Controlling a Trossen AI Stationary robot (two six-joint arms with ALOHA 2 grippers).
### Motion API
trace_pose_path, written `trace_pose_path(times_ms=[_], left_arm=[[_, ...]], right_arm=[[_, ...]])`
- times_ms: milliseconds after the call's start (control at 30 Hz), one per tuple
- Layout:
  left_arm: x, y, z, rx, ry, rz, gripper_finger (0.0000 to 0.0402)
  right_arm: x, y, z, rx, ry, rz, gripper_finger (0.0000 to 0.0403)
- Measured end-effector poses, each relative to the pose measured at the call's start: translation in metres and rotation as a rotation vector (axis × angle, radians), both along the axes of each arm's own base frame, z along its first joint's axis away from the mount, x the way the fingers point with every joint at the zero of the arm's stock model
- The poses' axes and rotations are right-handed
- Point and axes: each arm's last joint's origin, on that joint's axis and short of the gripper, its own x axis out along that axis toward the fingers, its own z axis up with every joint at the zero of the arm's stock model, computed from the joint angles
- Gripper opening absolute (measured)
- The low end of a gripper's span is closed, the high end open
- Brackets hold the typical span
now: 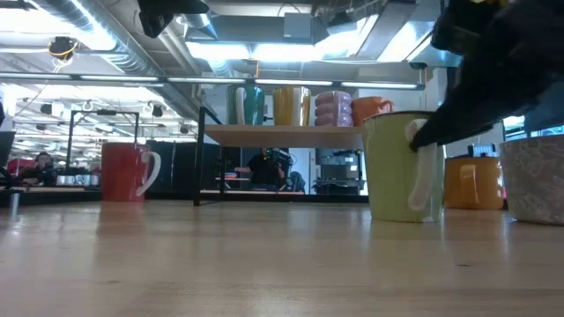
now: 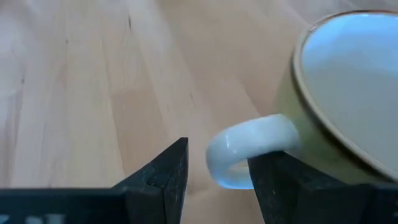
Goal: Place coffee mugs
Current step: Put the green mug on the shelf
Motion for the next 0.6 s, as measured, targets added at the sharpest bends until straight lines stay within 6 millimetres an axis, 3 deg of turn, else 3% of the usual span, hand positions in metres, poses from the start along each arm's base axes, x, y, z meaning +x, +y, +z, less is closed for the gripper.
trace_pose_path(times_ms=[300, 600], left_arm=[[0.0, 0.0, 0.0, 0.001, 0.0, 0.0, 0.0118], [0.0, 0.0, 0.0, 0.001, 0.0, 0.0, 0.0118]], right_arm=[[0.018, 0.0, -0.017, -0.029, -0.036, 0.005, 0.0142], [0.024, 0.002, -0.032, -0.079, -0.059, -0.019, 0.0047]])
